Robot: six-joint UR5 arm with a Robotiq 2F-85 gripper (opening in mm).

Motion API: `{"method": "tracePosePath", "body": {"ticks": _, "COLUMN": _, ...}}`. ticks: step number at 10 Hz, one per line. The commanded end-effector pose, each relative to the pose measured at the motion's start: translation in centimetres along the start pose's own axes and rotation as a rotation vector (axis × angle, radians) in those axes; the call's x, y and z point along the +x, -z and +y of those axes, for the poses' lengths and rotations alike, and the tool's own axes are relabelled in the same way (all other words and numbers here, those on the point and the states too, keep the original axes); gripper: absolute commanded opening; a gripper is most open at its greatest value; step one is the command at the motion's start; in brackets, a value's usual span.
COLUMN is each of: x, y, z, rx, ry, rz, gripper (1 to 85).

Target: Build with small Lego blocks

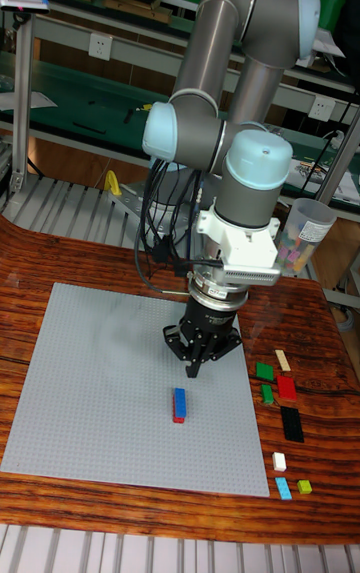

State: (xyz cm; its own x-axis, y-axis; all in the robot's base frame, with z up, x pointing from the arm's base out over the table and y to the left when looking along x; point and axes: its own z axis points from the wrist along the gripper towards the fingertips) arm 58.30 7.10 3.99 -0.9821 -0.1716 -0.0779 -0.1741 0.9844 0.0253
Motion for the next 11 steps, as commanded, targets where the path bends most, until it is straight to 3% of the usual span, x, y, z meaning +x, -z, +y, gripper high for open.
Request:
{"method": "tracePosePath", "body": {"ticks": 1, "x": 0.2, "y": 0.3, "z": -0.2, "rx": -0.003, "ry": -0.007, "rz": -0.003, "gripper": 1.3}}
{"method": "tracePosePath", "body": {"ticks": 5, "x": 1.5, "y": -0.5, "z": -0.8, "rx": 0.004, "ry": 0.010, "rz": 0.042, "gripper": 1.3}}
{"method": "tracePosePath", "body": {"ticks": 11, "x": 1.8, "y": -1.5, "z": -1.2, "rx": -0.003, "ry": 0.061, "rz": 0.065, "gripper": 1.3}}
